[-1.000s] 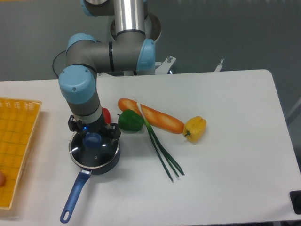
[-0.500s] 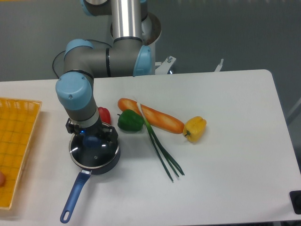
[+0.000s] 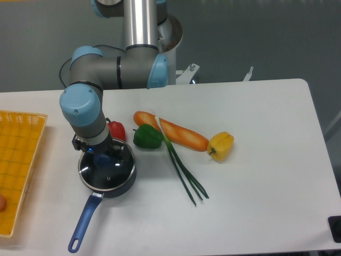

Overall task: Open the lid
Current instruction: 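Descend and close the gripper on the blue lid knob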

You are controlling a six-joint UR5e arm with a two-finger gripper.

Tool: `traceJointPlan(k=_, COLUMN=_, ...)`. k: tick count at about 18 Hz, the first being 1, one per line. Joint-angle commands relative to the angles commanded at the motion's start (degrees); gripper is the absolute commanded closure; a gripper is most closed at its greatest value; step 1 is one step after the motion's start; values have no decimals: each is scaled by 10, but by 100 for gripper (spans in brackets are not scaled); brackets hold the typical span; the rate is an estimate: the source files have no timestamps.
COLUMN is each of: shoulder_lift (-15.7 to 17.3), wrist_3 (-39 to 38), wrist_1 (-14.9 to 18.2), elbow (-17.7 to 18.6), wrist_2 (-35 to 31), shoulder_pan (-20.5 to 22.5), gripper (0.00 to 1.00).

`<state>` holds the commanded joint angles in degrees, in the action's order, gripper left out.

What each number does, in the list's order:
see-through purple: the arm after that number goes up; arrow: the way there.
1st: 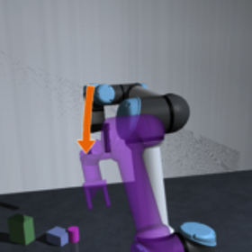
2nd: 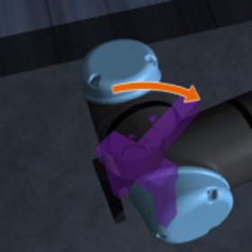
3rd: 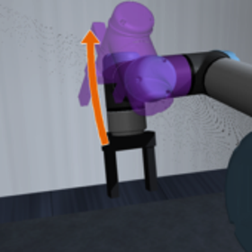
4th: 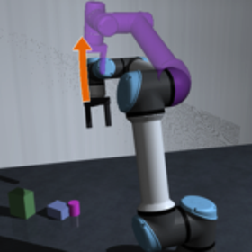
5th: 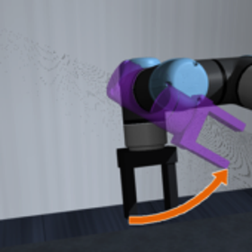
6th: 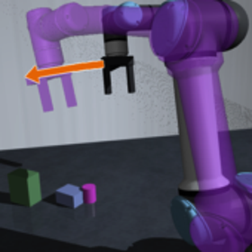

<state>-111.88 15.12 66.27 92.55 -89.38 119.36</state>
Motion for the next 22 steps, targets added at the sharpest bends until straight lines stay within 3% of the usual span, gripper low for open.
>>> traceJointPlan(k=7, shoulder_lift=-4, wrist_3=-6, wrist_1=-1, elbow=-8, wrist_2=1, shoulder_pan=-5, gripper=1)
traceJointPlan(k=10, shoulder_lift=-4, wrist_3=-6, wrist_1=-1, elbow=-8, wrist_2=1, shoulder_pan=-5, gripper=19)
traceJointPlan(k=19, shoulder_lift=-6, wrist_3=-2, wrist_1=-5, elbow=-6, wrist_2=1, shoulder_pan=-5, gripper=20)
traceJointPlan(k=22, shoulder_lift=-4, wrist_3=-1, wrist_1=-4, elbow=-8, wrist_2=1, shoulder_pan=-5, gripper=30)
